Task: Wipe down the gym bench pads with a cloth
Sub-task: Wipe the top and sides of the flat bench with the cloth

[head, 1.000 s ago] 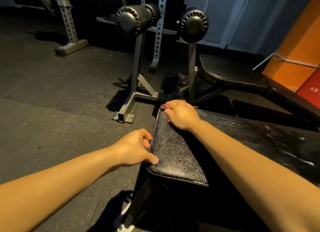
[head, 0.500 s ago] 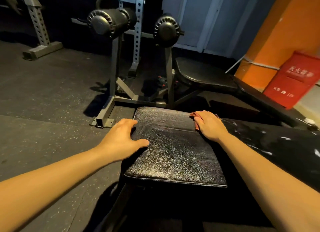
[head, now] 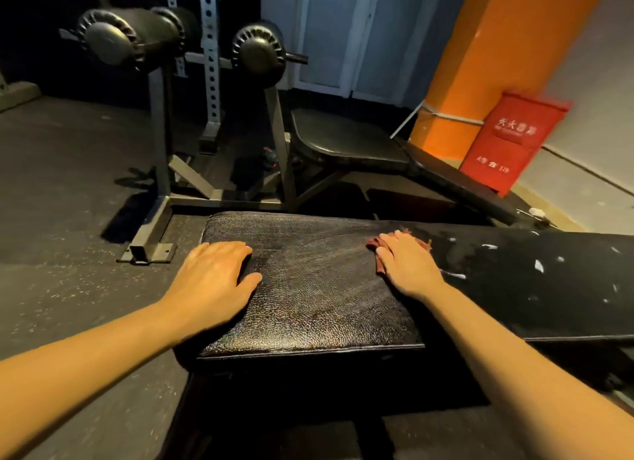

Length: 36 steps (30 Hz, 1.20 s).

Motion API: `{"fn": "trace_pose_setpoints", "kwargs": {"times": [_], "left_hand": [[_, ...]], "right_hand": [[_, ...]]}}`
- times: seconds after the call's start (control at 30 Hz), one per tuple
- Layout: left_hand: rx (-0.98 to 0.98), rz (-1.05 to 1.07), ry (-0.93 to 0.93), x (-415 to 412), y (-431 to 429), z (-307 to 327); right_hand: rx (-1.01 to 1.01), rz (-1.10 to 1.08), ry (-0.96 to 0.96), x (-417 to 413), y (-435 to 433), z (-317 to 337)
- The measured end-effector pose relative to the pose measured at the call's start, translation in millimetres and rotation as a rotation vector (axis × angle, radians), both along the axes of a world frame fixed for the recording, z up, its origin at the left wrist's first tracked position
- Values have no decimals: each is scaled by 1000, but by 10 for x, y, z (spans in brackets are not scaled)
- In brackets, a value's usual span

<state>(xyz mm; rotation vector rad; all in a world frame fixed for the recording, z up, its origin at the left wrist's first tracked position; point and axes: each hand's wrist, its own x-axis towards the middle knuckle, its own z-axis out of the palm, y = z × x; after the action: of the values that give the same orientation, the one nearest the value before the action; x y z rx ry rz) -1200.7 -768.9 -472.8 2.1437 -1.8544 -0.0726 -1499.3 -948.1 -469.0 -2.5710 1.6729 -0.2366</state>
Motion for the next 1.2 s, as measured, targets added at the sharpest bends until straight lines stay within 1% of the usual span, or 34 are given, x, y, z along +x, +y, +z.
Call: {"fn": "trace_pose_setpoints", "kwargs": {"times": [0.03,0.07,0.1,0.13,0.2,0.23,0.27,0.33,0.4,0.43,0.47,0.5,0.57,0.63,0.67,0.7,0.73,0.77,0.83,0.87,0.9,0.93,0.97,1.0,1.07,1.13,1.17,1.2], "left_hand": [[3,5,-12,-22,-7,19],[-3,14,-16,-47,-18,45],[-17,22,-12,-72,-34,66],[-31,27,-3,-100,-50,84],[-48,6,26,-161,-90,100],[-47,-14,41,-191,-105,101],[-34,-38,53,-226,-110,103],[-27,-92,56,-290,-109,101],[-48,-123,38,-338,-107,107],[-59,-131,36,-360,-108,111],[-64,-135,43,-382,-110,112],[-69,-138,54,-409,-118,115],[-67,-142,65,-468,-116,100],[-74,-150,58,-503,-102,74],[-72,-154,57,-506,-94,73],[-70,-157,59,-498,-88,76],[-68,-156,61,-483,-78,84],[-68,-155,64,-464,-69,86],[-60,-153,60,-444,-47,84],[-56,-152,57,-446,-40,88],[-54,-152,54,-451,-39,94],[-46,-149,53,-467,-46,107],[-37,-139,56,-487,-59,122],[-31,-123,59,-503,-70,137],[-40,-87,62,-504,-95,136],[-61,-46,70,-465,-114,127],[-62,-33,75,-439,-120,123],[-56,-28,78,-415,-123,123]], "right_hand": [[-29,-63,3,98,43,13],[-58,-47,-1,298,207,22],[-70,45,-32,530,445,11],[-79,185,-61,720,718,-24],[-32,490,-66,803,1314,-64],[-27,570,-62,686,1449,-33],[-27,583,-59,484,1443,-20],[-23,394,-4,-20,1191,-35],[-55,95,-33,-456,878,-30],[-86,-42,-44,-519,836,-23],[-113,-100,-50,-439,891,-29],[-122,-83,-59,-256,1026,-56],[-104,146,-77,147,1425,-166],[-70,451,-57,245,1661,-131],[-89,529,-54,133,1572,-78],[-126,523,-41,-60,1403,-56],[-143,430,-25,-291,1180,-52],[-147,272,-24,-545,928,-46],[-88,-108,-2,-936,564,-30],[-77,-231,8,-970,486,-40],[-79,-295,11,-862,491,-25],[-89,-291,25,-654,538,-24],[-104,-226,8,-390,648,-11],[-119,-105,-18,-105,781,-9],[-97,250,-48,373,1069,-60],[-18,535,-33,498,1166,-9],[-27,581,-5,410,1037,12],[-48,544,20,241,792,-26]]}}
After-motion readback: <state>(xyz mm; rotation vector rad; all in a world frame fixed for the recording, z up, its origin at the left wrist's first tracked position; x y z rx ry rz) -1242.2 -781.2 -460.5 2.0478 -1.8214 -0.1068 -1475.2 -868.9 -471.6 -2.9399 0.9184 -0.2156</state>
